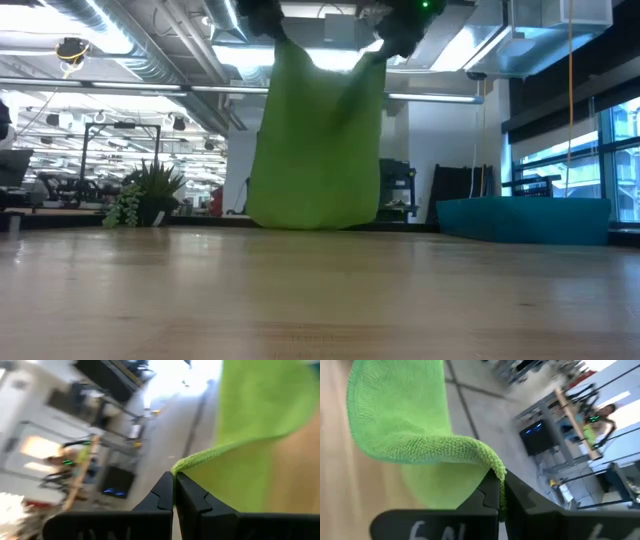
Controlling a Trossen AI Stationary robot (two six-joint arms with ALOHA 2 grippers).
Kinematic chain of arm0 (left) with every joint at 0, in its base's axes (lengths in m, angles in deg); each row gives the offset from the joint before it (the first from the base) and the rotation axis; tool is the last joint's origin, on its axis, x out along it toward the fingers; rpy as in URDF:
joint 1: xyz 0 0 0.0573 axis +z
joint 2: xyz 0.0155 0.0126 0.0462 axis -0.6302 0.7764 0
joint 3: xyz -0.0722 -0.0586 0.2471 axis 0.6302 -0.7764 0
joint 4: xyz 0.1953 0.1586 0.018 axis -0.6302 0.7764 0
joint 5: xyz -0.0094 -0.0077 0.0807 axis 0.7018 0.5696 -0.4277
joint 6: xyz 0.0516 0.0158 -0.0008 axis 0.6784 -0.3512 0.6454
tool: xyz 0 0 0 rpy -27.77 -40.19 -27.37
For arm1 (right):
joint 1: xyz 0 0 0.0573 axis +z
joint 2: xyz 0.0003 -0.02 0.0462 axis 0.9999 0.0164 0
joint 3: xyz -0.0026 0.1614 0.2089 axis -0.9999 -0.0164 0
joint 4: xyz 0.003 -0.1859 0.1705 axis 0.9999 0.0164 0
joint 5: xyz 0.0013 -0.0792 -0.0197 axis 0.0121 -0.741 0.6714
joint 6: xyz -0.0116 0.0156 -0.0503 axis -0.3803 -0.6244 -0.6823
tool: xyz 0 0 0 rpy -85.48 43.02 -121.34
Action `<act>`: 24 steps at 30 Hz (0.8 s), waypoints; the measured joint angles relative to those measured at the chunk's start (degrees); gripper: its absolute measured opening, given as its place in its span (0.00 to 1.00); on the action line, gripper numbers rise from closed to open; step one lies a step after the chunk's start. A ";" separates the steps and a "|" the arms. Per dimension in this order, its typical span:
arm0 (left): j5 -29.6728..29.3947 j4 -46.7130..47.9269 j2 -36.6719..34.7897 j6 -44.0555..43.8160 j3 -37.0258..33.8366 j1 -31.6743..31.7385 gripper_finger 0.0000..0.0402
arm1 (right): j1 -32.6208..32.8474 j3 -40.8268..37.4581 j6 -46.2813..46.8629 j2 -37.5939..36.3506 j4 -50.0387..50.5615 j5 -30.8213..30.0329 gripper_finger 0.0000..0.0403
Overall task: Roll microfiber towels into tight, uniform cylinder then place into a basket
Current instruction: Roll the green towel
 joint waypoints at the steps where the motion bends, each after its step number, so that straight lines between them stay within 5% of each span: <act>1: 1.59 2.11 0.00 -1.68 0.00 -0.61 0.00 | 0.39 0.00 1.41 0.00 2.00 0.05 0.01; 7: 7.70 17.72 0.00 -17.04 0.00 -5.37 0.00 | 2.71 -0.04 12.13 0.02 15.53 10.21 0.01; 12: 15.22 27.36 0.00 -31.80 0.00 -10.58 0.00 | 5.08 -6.15 18.16 0.09 16.73 19.73 0.01; 24: 21.41 23.23 0.02 -52.51 -13.49 -26.06 0.00 | 15.13 -24.78 32.69 0.11 11.42 20.09 0.01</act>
